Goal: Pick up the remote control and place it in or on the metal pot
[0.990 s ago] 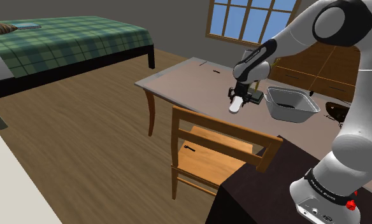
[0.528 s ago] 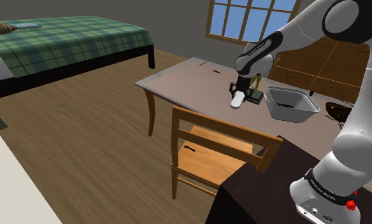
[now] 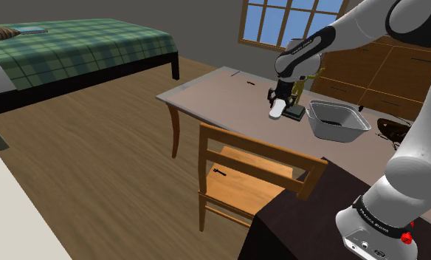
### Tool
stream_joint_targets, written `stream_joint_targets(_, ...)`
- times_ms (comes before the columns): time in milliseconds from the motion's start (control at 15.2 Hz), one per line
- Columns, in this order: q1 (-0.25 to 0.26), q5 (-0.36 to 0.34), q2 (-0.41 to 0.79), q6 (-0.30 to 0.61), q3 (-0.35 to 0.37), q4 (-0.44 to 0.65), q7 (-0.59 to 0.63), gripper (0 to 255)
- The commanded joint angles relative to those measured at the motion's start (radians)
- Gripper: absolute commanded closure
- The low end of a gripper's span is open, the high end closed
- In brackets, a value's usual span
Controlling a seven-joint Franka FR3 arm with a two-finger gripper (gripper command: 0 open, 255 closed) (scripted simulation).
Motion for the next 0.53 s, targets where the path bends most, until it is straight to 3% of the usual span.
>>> stream_joint_targets(0, 0.001, -0.004, -0.02, -0.021, -0.001, 0.001, 0.002, 255)
stream_joint_targets(462, 0.004, -0.012, -0.07, -0.095, -0.004, 0.026, 0.007, 255)
